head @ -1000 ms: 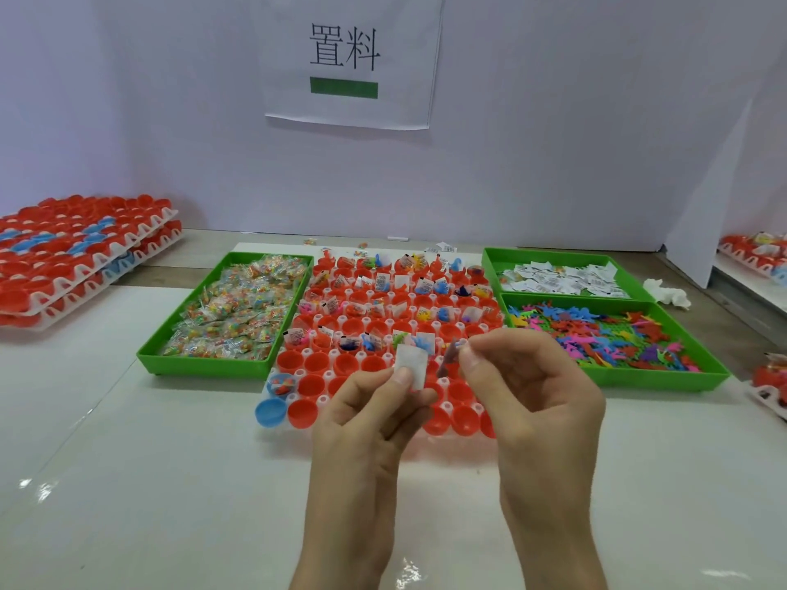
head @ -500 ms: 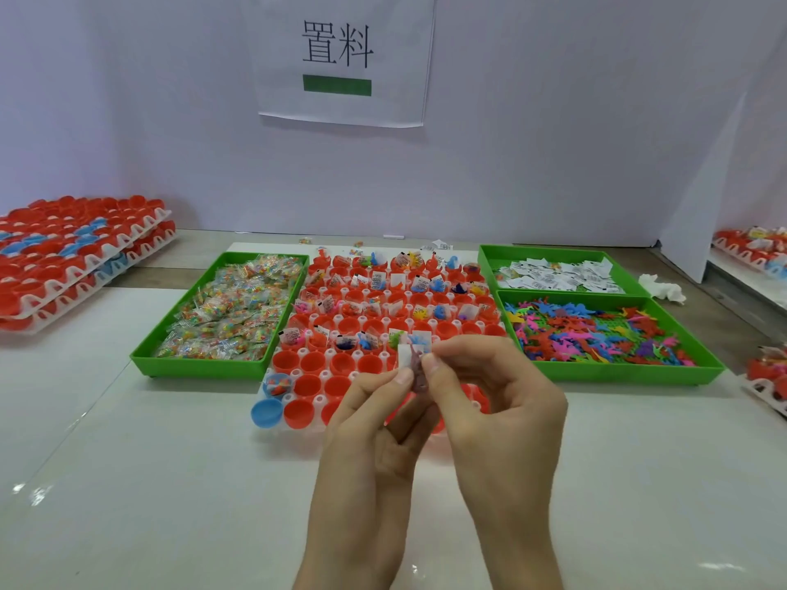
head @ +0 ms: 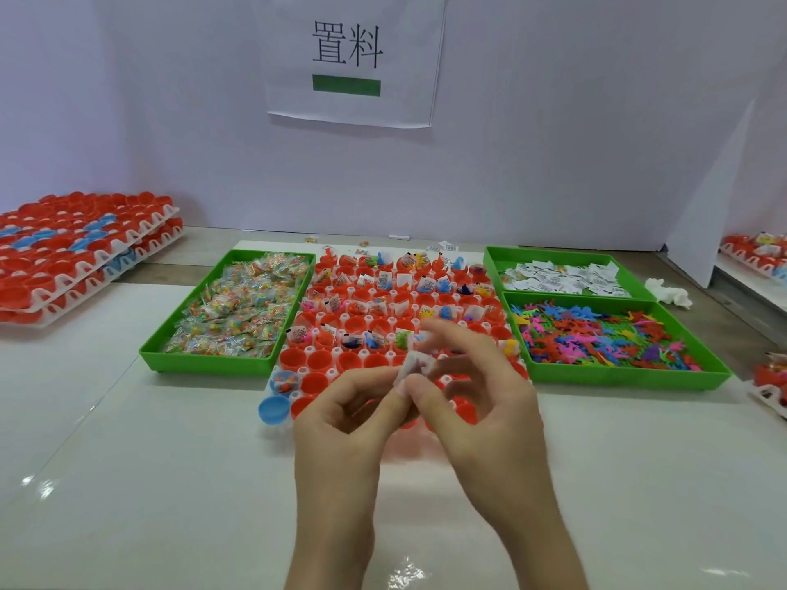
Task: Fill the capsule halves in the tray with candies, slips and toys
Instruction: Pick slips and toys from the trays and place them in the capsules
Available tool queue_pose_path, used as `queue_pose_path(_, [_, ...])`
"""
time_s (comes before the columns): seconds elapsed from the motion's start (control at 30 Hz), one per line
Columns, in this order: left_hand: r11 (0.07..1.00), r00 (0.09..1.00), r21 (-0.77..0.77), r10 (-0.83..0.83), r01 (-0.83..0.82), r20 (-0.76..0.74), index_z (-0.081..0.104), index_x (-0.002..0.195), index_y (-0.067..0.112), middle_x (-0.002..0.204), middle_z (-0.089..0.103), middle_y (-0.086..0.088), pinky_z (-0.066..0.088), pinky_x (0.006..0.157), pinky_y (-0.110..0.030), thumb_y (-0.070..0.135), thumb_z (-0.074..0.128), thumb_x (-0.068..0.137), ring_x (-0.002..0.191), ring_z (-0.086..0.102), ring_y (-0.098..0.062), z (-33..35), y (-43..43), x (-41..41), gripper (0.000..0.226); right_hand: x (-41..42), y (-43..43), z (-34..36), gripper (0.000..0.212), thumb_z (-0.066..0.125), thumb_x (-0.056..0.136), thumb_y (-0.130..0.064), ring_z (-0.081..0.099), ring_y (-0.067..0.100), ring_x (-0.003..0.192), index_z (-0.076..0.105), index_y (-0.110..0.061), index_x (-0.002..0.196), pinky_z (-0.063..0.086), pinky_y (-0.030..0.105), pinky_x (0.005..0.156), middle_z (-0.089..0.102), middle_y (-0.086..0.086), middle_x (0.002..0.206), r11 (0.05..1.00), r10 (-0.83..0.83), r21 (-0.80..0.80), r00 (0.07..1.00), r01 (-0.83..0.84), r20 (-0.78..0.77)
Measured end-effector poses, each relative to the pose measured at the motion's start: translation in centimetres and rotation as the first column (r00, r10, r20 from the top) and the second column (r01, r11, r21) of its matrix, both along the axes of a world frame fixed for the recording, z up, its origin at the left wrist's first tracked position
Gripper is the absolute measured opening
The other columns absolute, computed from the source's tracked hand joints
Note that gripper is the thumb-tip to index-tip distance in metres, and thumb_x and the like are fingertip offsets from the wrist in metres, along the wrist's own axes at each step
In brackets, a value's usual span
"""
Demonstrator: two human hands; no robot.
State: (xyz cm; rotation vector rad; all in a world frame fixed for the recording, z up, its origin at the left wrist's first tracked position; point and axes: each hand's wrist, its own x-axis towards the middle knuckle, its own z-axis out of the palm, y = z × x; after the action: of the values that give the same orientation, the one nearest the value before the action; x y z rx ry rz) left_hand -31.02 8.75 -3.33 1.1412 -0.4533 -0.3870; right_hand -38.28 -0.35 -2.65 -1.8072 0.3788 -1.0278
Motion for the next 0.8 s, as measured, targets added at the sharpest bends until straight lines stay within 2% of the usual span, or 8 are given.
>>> queue_pose_path(0.07, [0.998,0.996,0.060,-0.006,0.001,0.084,0.081,0.088,0.026,0.084,0.078,-0.005,0.059,0.071,-0.022,0.037,0.078,0.066,0.080,0.075,-0.019,-0.3,0.5,0.5,0.024,-0.3,-0.6,0.1,0.033,0.079,0.084,-0.015,0.068,0.013,0.093,0.073,-0.037,0.109,0.058,0.033,0.078,0.071,-0.014,0.102,0.999,0.033,-0.026,0.995,-0.036,-0.095])
queue_pose_path(0.2, [0.994,0.985,0.104,0.026,-0.044,0.171,0.081,0.087,0.031,0.080,0.078,0.000,0.058,0.068,-0.017,0.028,0.078,0.069,0.078,0.076,-0.015,-1.0,1.1,1.2,0.018,-0.2,-1.4,0.7,0.022,0.080,0.082,-0.010,0.072,0.008,0.084,0.078,-0.028,0.094,0.056,0.019,0.074,0.075,-0.015,0.086,0.991,0.119,-0.035,0.969,-0.129,-0.218])
queue_pose_path(0.33, [0.989,0.969,0.063,0.119,-0.135,0.215,0.082,0.089,0.031,0.083,0.079,0.000,0.058,0.069,-0.018,0.020,0.078,0.074,0.079,0.076,-0.017,-1.6,1.6,2.0,0.019,1.1,-1.8,2.2,0.017,0.079,0.082,-0.009,0.073,0.005,0.074,0.080,-0.026,0.087,0.056,0.016,0.067,0.075,-0.014,0.078,0.964,0.191,-0.120,0.932,-0.238,-0.309])
queue_pose_path(0.4, [0.971,0.956,0.020,0.229,-0.237,0.185,0.081,0.090,0.026,0.082,0.078,-0.001,0.059,0.063,-0.021,0.015,0.077,0.079,0.070,0.076,-0.018,-2.0,1.7,2.3,0.016,2.4,-2.0,3.0,0.013,0.079,0.083,-0.011,0.072,0.003,0.073,0.080,-0.024,0.086,0.056,0.016,0.067,0.075,-0.014,0.077,0.953,0.177,-0.179,0.928,-0.245,-0.329])
queue_pose_path(0.5, [0.853,0.843,-0.004,0.516,-0.522,0.153,0.073,0.089,0.023,0.079,0.074,-0.004,0.052,0.044,-0.023,0.003,0.071,0.090,0.041,0.063,-0.018,-2.9,2.5,3.3,0.020,5.1,-2.6,3.6,0.007,0.081,0.082,-0.018,0.070,0.000,0.074,0.081,-0.023,0.087,0.057,0.015,0.070,0.074,-0.015,0.077,0.944,0.111,-0.255,0.927,-0.211,-0.357])
queue_pose_path(0.57, [0.752,0.742,-0.019,0.653,-0.658,0.153,0.067,0.088,0.022,0.078,0.071,-0.004,0.045,0.040,-0.020,0.003,0.063,0.092,0.034,0.054,-0.017,-3.4,3.3,4.0,0.021,7.1,-2.7,3.6,0.006,0.081,0.082,-0.021,0.068,-0.001,0.074,0.081,-0.023,0.088,0.057,0.015,0.070,0.074,-0.015,0.077,0.917,0.106,-0.308,0.899,-0.253,-0.424])
queue_pose_path(0.67, [0.667,0.661,-0.033,0.743,-0.744,0.104,0.063,0.085,0.024,0.081,0.069,-0.011,0.042,0.041,-0.020,0.004,0.057,0.090,0.034,0.052,-0.017,-3.8,3.6,4.4,0.022,9.6,-2.3,2.7,0.005,0.080,0.084,-0.022,0.066,0.000,0.073,0.081,-0.022,0.088,0.058,0.019,0.073,0.074,-0.014,0.079,0.866,0.106,-0.367,0.844,-0.338,-0.526])
queue_pose_path(0.8, [0.661,0.655,-0.057,0.749,-0.748,0.099,0.062,0.085,0.026,0.079,0.067,-0.009,0.043,0.042,-0.021,0.004,0.056,0.090,0.036,0.053,-0.019,-4.0,3.4,4.3,0.023,11.2,-1.6,1.2,0.006,0.079,0.084,-0.017,0.067,0.002,0.073,0.081,-0.020,0.088,0.061,0.027,0.075,0.074,-0.010,0.081,0.841,0.097,-0.379,0.796,-0.387,-0.597])
